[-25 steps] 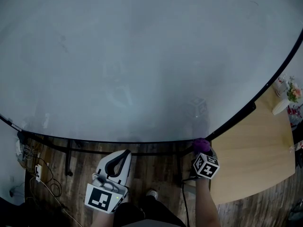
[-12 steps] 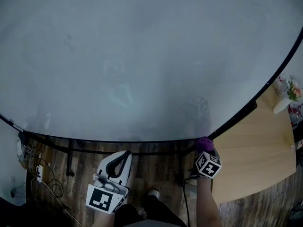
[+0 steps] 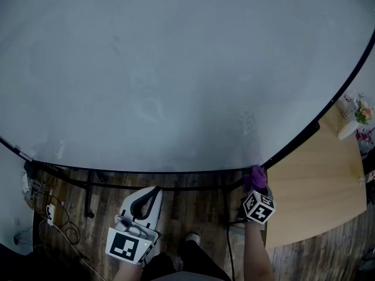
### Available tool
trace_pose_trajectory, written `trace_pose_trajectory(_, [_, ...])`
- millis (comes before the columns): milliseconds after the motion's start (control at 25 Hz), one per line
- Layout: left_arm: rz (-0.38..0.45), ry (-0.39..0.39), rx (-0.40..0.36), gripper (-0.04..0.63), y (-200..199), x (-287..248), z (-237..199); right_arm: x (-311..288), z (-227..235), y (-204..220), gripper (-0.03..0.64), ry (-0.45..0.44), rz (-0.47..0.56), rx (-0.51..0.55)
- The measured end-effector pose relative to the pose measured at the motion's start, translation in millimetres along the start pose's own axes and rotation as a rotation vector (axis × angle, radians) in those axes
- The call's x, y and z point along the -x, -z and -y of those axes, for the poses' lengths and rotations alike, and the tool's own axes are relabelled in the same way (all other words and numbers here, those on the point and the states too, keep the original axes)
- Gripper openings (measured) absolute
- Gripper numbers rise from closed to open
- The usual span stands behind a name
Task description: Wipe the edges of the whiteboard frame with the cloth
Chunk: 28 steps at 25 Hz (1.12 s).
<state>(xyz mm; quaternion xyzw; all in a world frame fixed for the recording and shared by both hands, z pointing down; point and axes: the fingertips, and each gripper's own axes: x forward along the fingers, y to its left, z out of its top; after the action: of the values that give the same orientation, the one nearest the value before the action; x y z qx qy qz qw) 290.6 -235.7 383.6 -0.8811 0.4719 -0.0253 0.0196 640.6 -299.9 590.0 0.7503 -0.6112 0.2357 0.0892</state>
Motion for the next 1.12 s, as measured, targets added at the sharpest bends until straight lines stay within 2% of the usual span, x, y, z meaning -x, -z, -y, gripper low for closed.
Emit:
trace_pose_trajectory(560, [0.055, 0.04, -0.014, 0.015, -19, 52, -6, 80, -51, -16, 0.086, -0.075, 0.107, 0.004])
trace_pose_trajectory(1120, [0.108, 0.027, -0.011, 0.017, -33, 121, -12, 169, -117, -18, 0.086, -0.185, 0.2, 0.088])
